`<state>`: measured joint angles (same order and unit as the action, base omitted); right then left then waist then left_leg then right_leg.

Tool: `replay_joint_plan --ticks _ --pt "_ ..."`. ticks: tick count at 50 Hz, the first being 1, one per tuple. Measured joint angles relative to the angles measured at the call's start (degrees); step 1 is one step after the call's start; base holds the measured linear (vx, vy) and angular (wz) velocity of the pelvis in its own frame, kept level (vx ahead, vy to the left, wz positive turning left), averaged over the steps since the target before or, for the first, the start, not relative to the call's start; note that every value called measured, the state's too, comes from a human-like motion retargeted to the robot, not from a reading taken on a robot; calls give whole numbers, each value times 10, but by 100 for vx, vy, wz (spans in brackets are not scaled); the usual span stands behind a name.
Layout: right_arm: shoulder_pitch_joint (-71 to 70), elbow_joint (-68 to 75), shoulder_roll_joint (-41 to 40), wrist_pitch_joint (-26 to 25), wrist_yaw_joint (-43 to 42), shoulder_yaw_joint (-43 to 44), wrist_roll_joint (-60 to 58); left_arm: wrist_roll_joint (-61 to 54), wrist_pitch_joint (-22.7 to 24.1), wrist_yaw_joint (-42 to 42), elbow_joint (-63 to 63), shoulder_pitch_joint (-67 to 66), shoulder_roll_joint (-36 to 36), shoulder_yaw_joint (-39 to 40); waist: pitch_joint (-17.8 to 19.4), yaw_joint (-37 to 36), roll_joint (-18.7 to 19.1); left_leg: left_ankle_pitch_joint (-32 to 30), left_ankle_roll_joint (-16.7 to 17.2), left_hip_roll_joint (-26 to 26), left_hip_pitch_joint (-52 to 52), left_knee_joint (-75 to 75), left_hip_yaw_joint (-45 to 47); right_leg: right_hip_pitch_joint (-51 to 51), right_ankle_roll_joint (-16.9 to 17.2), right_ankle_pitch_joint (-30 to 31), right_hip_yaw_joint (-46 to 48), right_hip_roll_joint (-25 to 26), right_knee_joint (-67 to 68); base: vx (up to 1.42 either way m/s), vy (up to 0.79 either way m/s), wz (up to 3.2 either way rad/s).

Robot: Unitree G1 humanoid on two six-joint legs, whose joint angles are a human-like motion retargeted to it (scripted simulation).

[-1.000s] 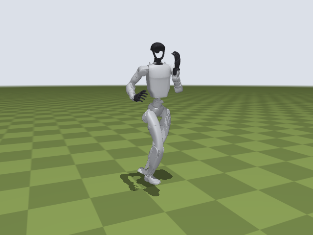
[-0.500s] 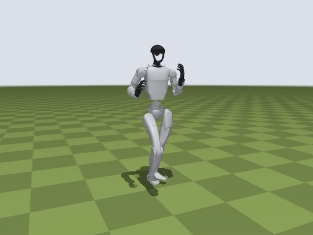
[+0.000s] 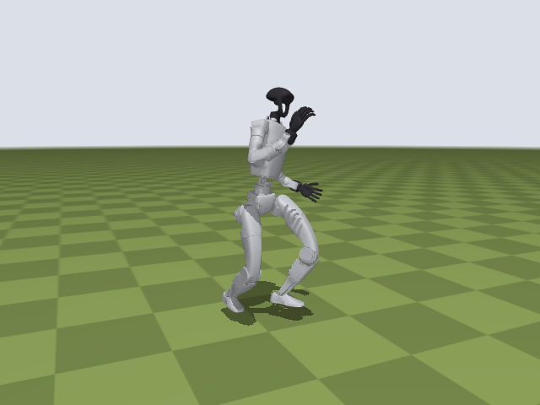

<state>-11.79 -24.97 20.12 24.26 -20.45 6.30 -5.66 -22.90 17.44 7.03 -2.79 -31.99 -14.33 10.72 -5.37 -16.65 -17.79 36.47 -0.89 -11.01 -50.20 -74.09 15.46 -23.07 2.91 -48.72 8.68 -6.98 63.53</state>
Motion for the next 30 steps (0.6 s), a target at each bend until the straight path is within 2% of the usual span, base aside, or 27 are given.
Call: replay_joint_plan --ticks 5,9,20,30 --pt "-11 -14 29 0 -7 -3 -14 38 -3 -29 -57 5 -11 15 7 -23 35 -15 11 -51 -73 -95 -71 -21 -28 -9 -5 60 -1 -27 -9 -14" --pt "14 -18 50 -4 13 -6 -12 62 -7 -36 -85 7 -27 28 11 -27 50 -30 19 -50 -93 -124 -111 -29 -34 -6 -8 74 0 -19 -6 4" --pt "139 15 102 -15 92 -22 2 109 5 -60 -88 5 -82 61 0 -25 83 -53 53 27 -73 -85 -197 -37 -27 12 -36 89 -17 -6 1 -18" --pt "262 118 104 -14 90 -50 16 152 45 -161 -8 71 -111 88 -10 19 106 -37 63 88 -44 -9 -237 -45 -17 15 -81 87 -13 2 6 -35"
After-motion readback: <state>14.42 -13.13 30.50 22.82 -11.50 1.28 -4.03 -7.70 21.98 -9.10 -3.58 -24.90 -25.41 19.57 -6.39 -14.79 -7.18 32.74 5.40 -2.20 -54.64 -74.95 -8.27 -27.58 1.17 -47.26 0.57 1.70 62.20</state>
